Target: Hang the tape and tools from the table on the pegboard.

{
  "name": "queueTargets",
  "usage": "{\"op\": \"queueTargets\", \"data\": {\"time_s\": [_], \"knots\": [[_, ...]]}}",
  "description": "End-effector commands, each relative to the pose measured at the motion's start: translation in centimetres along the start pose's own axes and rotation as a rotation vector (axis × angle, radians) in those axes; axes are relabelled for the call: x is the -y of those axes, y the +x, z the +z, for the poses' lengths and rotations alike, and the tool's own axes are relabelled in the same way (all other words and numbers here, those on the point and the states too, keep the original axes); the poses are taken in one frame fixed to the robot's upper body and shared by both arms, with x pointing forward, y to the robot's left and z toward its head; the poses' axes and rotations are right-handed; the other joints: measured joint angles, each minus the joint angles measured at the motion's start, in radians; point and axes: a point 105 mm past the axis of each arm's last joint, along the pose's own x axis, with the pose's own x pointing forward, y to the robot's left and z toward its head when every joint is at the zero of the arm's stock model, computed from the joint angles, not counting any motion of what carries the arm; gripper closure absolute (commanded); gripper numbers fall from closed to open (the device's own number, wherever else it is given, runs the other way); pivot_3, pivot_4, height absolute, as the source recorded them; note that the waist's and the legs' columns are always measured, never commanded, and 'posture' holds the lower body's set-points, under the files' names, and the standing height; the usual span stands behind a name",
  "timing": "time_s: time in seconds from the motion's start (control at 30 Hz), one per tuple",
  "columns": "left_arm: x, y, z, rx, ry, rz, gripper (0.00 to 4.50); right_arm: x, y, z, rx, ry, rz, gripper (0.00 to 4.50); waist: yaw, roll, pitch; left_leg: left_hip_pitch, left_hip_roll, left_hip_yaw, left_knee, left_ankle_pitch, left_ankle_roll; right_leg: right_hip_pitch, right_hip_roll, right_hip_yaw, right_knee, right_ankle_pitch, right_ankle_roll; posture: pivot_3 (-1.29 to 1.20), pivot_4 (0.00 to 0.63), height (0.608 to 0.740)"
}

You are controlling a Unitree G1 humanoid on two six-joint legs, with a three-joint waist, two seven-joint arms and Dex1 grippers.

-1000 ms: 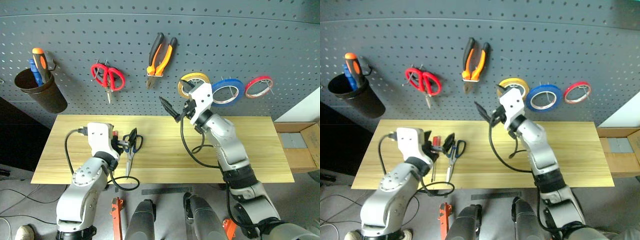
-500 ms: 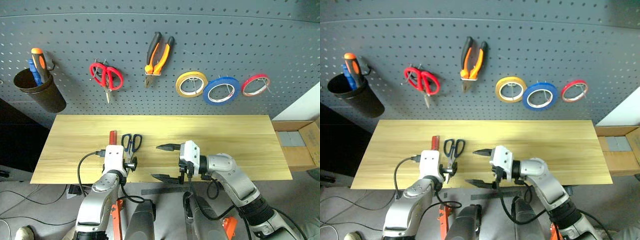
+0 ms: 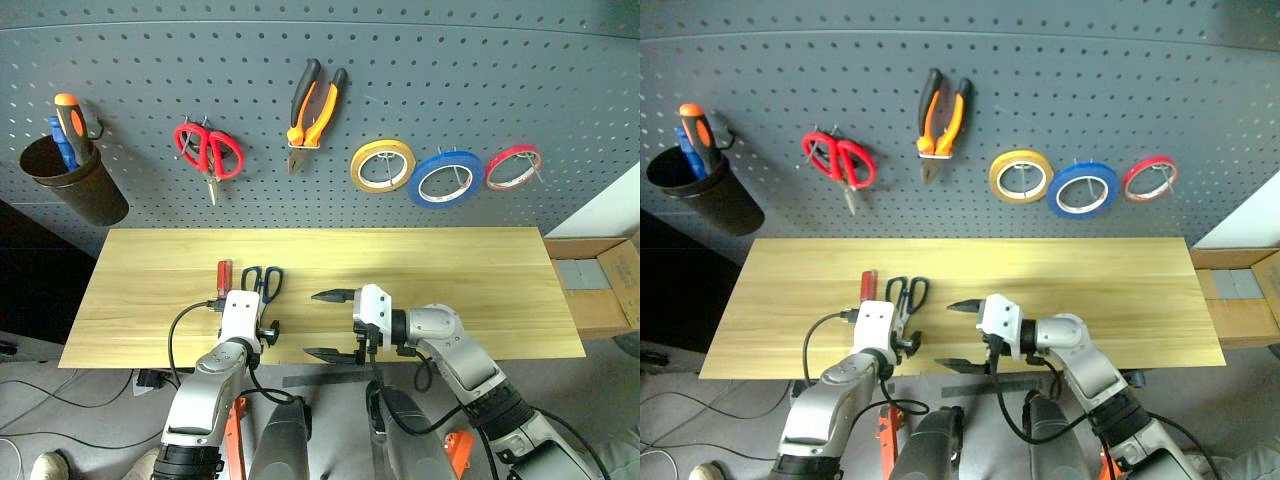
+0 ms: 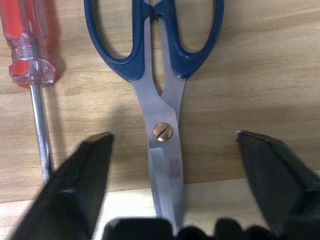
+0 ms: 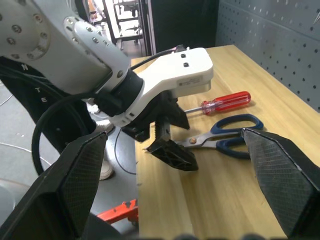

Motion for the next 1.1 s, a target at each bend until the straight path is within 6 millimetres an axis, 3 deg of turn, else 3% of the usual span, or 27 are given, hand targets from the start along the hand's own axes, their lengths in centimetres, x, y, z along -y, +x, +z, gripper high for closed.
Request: {"op": "queueTargets", "data": {"time_s": [0.03, 0.27, 0.57, 0.83, 0.97, 1.1], "knots": [[-0.5, -0.1, -0.8, -0.034, 0.015, 0.015, 1.86, 0.1, -0.2, 0.6, 0.029, -0.024, -0.011, 0.0, 0.0, 0.0, 0.0, 0.0, 0.0, 0.0, 0.0, 0.0, 0.0, 0.0, 0.0, 0.0, 0.0, 0.0, 0.0, 0.06, 0.365, 0.74], [-1.3, -0.1, -0.8, -0.032, 0.006, 0.031, 4.05, 0.2, 0.1, 0.7, 0.036, -0.023, -0.013, 0.0, 0.0, 0.0, 0.0, 0.0, 0.0, -0.001, 0.0, 0.0, 0.0, 0.0, 0.0, 0.0, 0.0, 0.0, 0.0, 0.07, 0.354, 0.74], [-1.3, -0.6, 0.4, 0.042, 0.067, 0.002, 4.05, 1.7, -0.8, 0.9, 0.054, -0.019, -0.056, 0.0, 0.001, 0.0, 0.0, 0.0, 0.0, -0.001, 0.0, 0.0, -0.001, 0.0, 0.0, 0.0, 0.0, 0.0, 0.0, 0.09, 0.33, 0.74], [-0.4, -6.6, 3.0, 0.363, 0.407, -0.027, 4.05, 2.7, -2.9, 4.9, 0.22, 0.045, -0.136, 0.0, 0.003, 0.0, 0.0, -0.004, 0.0, -0.008, -0.001, 0.0, -0.004, -0.002, -0.004, 0.0, -0.002, 0.001, -0.002, 0.13, 0.283, 0.74], [-0.8, -10.3, 5.2, 0.583, 0.6, 0.098, 4.05, 4.0, -3.5, 7.6, 0.3, 0.059, -0.213, 0.0, 0.014, 0.001, -0.003, -0.006, -0.001, -0.011, -0.002, 0.0, -0.005, -0.002, -0.005, -0.002, -0.003, 0.003, -0.005, 0.16, 0.253, 0.74], [-1.8, -12.4, 7.4, 0.741, 0.652, 0.234, 4.05, 4.8, -3.4, 9.2, 0.348, 0.041, -0.257, 0.0, 0.027, 0.001, -0.009, -0.006, -0.001, -0.01, -0.002, 0.001, -0.007, -0.002, -0.005, -0.002, -0.004, -0.001, 0.0, 0.19, 0.223, 0.74]]}}
